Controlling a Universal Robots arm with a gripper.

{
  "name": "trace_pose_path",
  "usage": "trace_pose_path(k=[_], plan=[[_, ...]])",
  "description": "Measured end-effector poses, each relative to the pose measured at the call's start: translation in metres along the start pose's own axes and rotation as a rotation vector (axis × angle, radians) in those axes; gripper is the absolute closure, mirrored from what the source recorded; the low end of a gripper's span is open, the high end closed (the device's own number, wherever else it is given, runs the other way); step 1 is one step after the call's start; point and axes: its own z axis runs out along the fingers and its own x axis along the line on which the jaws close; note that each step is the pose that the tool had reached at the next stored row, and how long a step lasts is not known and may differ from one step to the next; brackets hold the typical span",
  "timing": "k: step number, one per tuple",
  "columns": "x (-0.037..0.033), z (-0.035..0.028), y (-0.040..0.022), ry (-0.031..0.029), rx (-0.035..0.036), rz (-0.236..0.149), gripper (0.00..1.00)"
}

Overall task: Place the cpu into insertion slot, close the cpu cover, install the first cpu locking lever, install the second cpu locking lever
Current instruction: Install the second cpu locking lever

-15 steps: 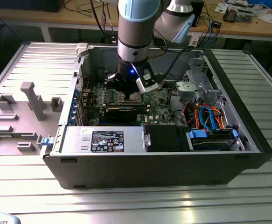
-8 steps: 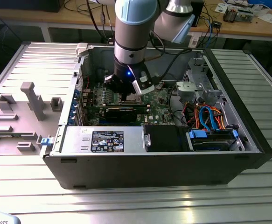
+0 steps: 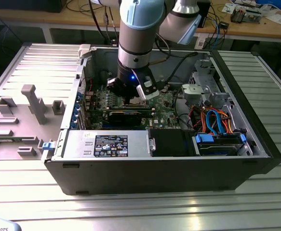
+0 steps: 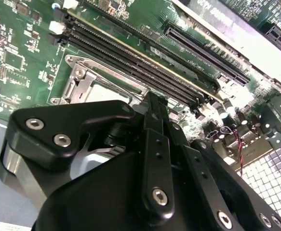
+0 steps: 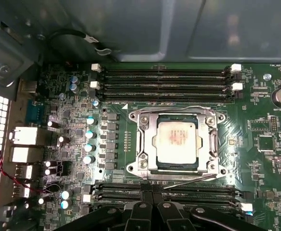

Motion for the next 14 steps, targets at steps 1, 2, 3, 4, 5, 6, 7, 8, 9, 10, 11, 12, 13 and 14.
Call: trace_pose_path(k=[1,2,3,4,5,6,7,8,9,10,11,12,13,14], plan=[[-0.0001,0.0008,-0.0007,0.0024,-0.0003,-0.004,0.89],[-0.0001,0.0026,-0.0019,0.0061,0.0001,-0.013,0.89],[0.0006,0.0036,-0.0025,0.0078,0.0001,-0.017,0.89],[0.0014,0.0044,-0.0026,0.0086,-0.0009,-0.02,0.89],[0.0023,0.0052,-0.0027,0.0098,-0.0023,-0.023,0.89],[0.0027,0.006,-0.0029,0.0109,-0.0037,-0.026,0.89],[0.0029,0.0067,-0.0029,0.0119,-0.0048,-0.029,0.89],[0.0033,0.0081,-0.0032,0.0133,-0.007,-0.033,0.89],[0.0037,0.0096,-0.0035,0.0144,-0.0095,-0.037,0.89],[0.0039,0.0104,-0.0036,0.0149,-0.0109,-0.039,0.89],[0.0043,0.0123,-0.0039,0.0153,-0.0128,-0.041,0.89],[0.0045,0.0134,-0.0041,0.0155,-0.0138,-0.042,0.89],[0.0046,0.0146,-0.0043,0.0157,-0.0148,-0.044,0.89],[0.0047,0.0162,-0.0046,0.0159,-0.0167,-0.045,0.89]])
